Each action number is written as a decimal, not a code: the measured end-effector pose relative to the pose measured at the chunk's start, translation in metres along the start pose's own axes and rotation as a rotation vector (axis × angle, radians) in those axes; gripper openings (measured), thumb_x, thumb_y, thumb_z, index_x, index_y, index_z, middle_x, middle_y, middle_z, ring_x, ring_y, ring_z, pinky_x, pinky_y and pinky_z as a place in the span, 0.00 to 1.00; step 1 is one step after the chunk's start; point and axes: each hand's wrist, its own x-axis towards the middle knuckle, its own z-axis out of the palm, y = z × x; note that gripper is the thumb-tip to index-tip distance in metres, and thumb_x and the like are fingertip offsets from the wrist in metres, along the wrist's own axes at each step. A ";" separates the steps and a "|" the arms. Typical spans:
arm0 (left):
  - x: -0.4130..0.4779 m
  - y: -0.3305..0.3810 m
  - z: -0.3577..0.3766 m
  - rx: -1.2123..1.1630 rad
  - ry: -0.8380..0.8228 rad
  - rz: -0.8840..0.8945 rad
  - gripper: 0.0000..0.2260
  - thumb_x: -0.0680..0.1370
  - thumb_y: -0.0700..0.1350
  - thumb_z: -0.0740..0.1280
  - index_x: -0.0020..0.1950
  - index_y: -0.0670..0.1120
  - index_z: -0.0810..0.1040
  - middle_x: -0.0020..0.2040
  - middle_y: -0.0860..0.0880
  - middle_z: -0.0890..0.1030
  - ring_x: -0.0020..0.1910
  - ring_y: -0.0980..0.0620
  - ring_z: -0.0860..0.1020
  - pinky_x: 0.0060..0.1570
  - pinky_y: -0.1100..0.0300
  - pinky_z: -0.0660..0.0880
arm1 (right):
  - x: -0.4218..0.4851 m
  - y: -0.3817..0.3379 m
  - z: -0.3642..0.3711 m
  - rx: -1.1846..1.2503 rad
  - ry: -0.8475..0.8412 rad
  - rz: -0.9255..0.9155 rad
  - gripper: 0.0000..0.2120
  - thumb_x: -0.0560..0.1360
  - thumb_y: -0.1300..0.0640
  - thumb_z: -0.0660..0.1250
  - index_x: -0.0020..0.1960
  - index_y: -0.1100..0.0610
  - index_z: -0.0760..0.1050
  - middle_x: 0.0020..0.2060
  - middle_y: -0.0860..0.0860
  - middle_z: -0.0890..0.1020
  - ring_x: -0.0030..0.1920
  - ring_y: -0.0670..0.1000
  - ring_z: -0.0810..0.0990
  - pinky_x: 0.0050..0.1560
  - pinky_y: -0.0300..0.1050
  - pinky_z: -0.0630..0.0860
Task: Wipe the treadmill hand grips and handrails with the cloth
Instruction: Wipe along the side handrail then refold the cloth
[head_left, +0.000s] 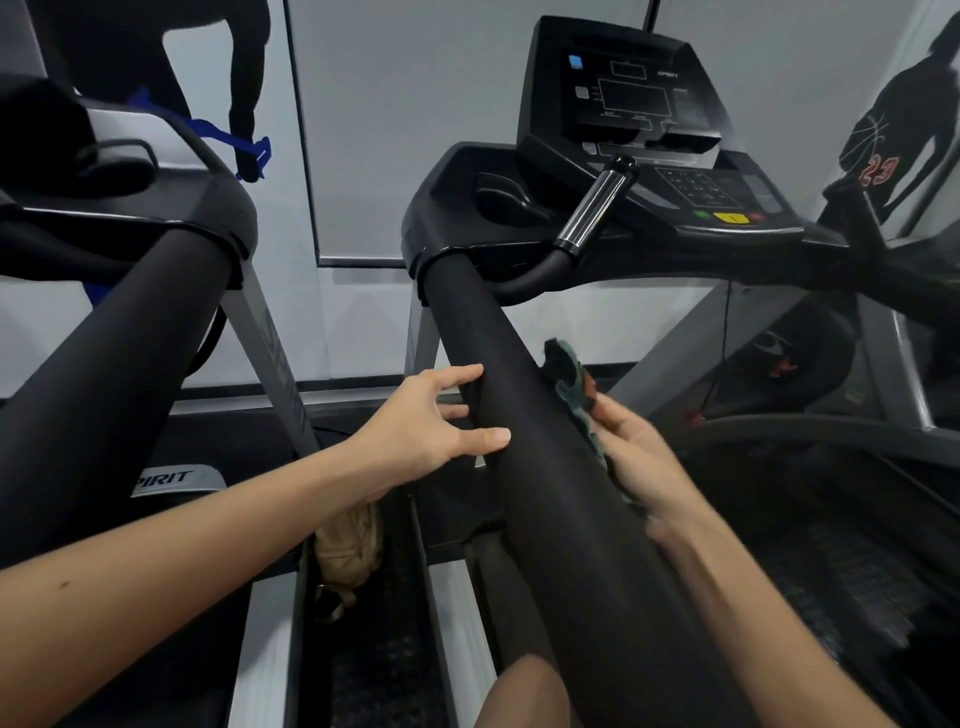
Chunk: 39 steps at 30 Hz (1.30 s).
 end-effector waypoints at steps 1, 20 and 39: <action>0.000 0.000 0.000 -0.001 0.002 -0.001 0.35 0.67 0.43 0.76 0.71 0.52 0.67 0.64 0.51 0.75 0.64 0.54 0.72 0.61 0.51 0.74 | 0.006 -0.010 0.001 -0.114 -0.014 -0.070 0.11 0.76 0.64 0.62 0.51 0.51 0.79 0.46 0.50 0.84 0.43 0.43 0.83 0.44 0.36 0.79; -0.008 -0.011 0.013 -0.032 0.065 0.105 0.29 0.71 0.42 0.72 0.70 0.50 0.68 0.66 0.50 0.73 0.63 0.55 0.74 0.60 0.57 0.74 | -0.028 -0.057 0.007 -0.816 -0.264 -0.285 0.07 0.67 0.60 0.73 0.40 0.50 0.78 0.47 0.48 0.76 0.45 0.39 0.75 0.50 0.28 0.68; -0.017 -0.011 0.013 0.039 -0.022 0.091 0.44 0.60 0.50 0.78 0.73 0.50 0.63 0.69 0.53 0.70 0.67 0.55 0.69 0.68 0.55 0.66 | -0.039 -0.056 0.003 -0.908 -0.290 -0.312 0.11 0.73 0.63 0.68 0.50 0.48 0.79 0.54 0.41 0.76 0.56 0.39 0.74 0.58 0.28 0.68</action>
